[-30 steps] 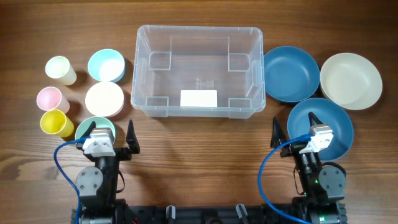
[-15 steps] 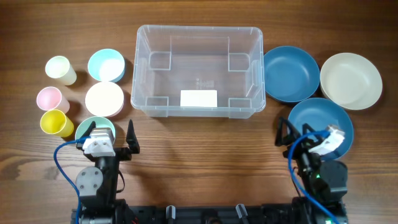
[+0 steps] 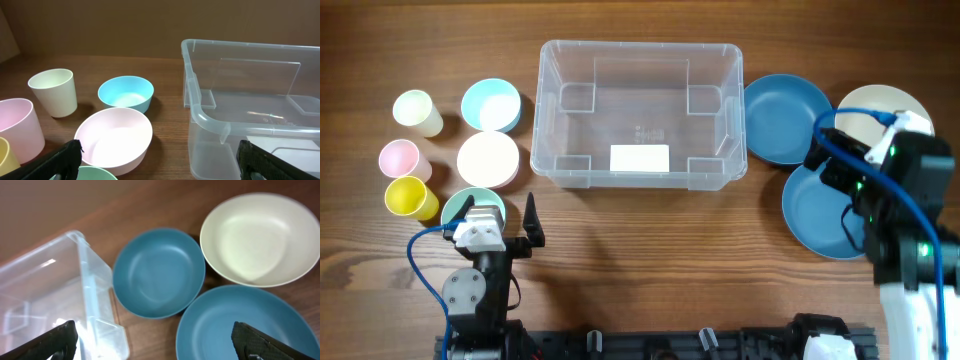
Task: Pack container
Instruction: 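Reach the right gripper to the front blue plate and grasp its rim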
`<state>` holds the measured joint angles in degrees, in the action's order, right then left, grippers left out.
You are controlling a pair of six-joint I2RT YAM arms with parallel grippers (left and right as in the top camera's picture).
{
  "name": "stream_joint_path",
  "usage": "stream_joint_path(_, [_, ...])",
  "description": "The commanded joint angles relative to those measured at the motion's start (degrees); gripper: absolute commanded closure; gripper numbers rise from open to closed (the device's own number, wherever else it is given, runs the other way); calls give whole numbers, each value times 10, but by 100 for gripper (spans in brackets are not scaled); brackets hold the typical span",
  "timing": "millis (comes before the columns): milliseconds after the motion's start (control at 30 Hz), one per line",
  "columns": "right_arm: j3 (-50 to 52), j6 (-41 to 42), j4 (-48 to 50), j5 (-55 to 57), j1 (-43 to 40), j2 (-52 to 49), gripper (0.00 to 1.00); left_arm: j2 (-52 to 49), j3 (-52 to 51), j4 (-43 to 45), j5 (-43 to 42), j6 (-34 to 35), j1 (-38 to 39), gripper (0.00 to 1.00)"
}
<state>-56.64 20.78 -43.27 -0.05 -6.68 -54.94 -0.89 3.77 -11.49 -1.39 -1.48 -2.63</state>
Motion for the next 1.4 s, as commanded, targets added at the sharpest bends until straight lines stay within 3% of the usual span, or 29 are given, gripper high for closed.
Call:
stream_joint_path(0, [-15,-13,-14,-19,-5,-27,0,4,-4,2,-5,-11,1,0])
stream_joint_path(67, [-15,-8,-22,-7,-7,-20,0,4,-4,2,-5,-11,1,0])
stream_joint_path(167, [-15,62,-80,23,-46,11,0,4,-4,2,-5,-11,1,0])
stream_joint_path(333, [-15,44,-174,35,-171,38,0,4,-4,2,-5,-11,1,0])
stream_joint_path(533, [3,24,-198,12,-317,37,0,4,-4,2,-5,-11,1,0])
stream_joint_path(667, [51,35,-175,-2,-364,37,0,4,-4,2,-5,-11,1,0])
stream_joint_path(867, [144,40,-102,-73,-369,16,0,4,-4,2,-5,-11,1,0])
stream_joint_path(1167, [217,31,22,-73,-369,-137,1,4,-4,2,-5,-11,1,0])
stream_joint_path(1267, [217,21,49,-74,-369,-191,10,4,-4,2,-5,-11,1,0])
stream_joint_path(1367, [217,17,73,-91,-369,-245,35,4,-4,2,-5,-11,1,0])
